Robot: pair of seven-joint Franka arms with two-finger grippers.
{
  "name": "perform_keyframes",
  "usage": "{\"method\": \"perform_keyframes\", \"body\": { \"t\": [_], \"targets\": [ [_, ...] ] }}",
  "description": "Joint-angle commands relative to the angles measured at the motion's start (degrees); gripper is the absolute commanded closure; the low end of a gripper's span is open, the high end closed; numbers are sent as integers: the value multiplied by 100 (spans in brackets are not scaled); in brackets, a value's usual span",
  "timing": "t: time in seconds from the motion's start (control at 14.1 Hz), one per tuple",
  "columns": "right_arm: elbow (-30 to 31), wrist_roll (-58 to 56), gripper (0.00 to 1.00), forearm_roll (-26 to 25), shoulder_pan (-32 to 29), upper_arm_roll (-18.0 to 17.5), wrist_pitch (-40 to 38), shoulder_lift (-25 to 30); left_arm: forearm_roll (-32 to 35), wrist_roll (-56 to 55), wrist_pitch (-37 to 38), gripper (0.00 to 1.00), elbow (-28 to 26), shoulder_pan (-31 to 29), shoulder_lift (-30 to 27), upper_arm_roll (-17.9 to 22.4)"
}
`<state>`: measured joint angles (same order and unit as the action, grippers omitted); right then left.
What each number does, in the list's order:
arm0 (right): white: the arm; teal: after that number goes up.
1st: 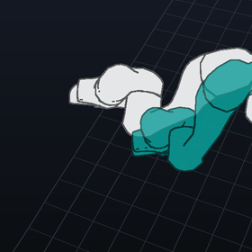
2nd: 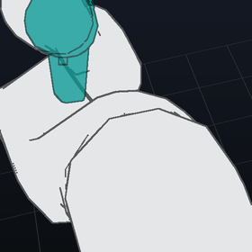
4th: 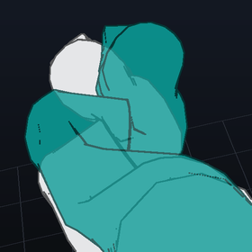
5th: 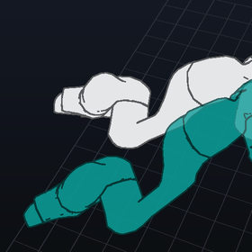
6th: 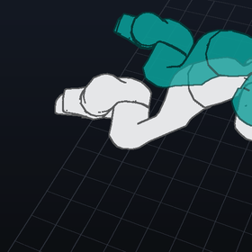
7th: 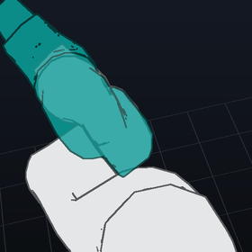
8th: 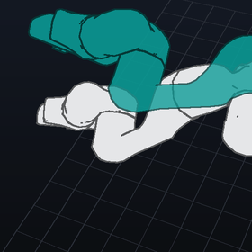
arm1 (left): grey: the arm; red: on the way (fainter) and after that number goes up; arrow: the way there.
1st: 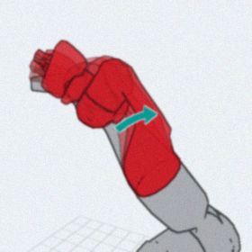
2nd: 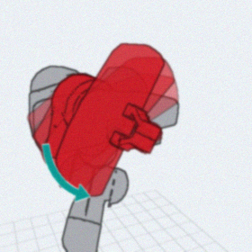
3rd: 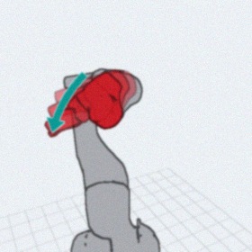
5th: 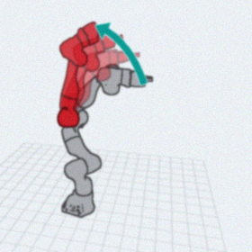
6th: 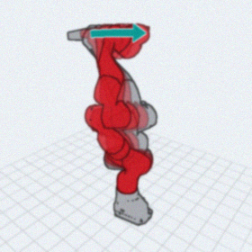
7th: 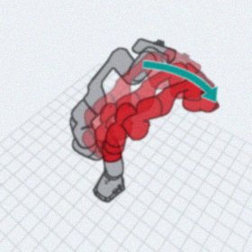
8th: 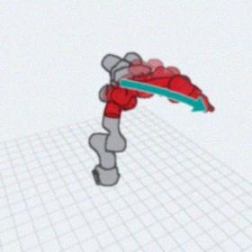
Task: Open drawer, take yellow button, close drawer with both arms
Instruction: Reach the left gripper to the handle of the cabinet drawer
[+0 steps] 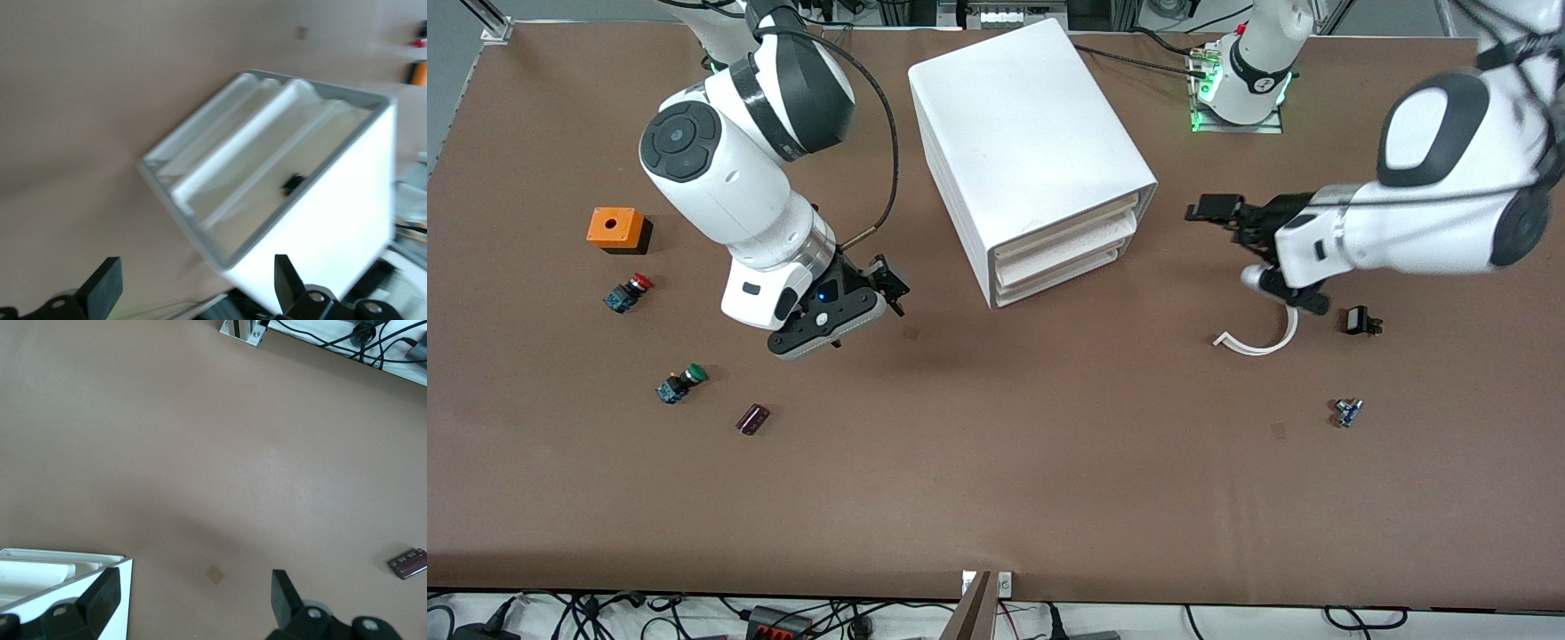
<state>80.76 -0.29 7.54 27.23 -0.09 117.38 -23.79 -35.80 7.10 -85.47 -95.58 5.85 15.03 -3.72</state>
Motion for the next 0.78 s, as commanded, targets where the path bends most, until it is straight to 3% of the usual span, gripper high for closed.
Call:
{"method": "perform_keyframes", "body": {
  "t": [0.0, 0.14, 0.28, 0.43, 0.57, 0.71],
  "targets": [
    [-122, -15, 0, 63, -42, 9, -31, -55, -1127, 971, 100, 0, 224, 4, 674, 2],
    [-122, -7, 0, 72, -60, 18, -40, -55, -1736, 2499, 118, 0, 180, -32, 1148, 2],
    [-122, -6, 0, 81, -68, 18, -40, -55, -1991, 3102, 118, 0, 110, -41, 1475, 2],
    [-122, -6, 0, 81, -68, 27, -40, -64, -2255, 3428, 92, 16, -205, 3, 1616, 2],
    [-122, -6, 0, 81, -68, 27, -31, -64, -2362, 3482, 74, 20, -408, 161, 1696, -6],
    [-122, -6, 0, 90, -68, 27, -22, -64, -2414, 3482, 83, 36, -706, 153, 1644, -102]
  ]
}}
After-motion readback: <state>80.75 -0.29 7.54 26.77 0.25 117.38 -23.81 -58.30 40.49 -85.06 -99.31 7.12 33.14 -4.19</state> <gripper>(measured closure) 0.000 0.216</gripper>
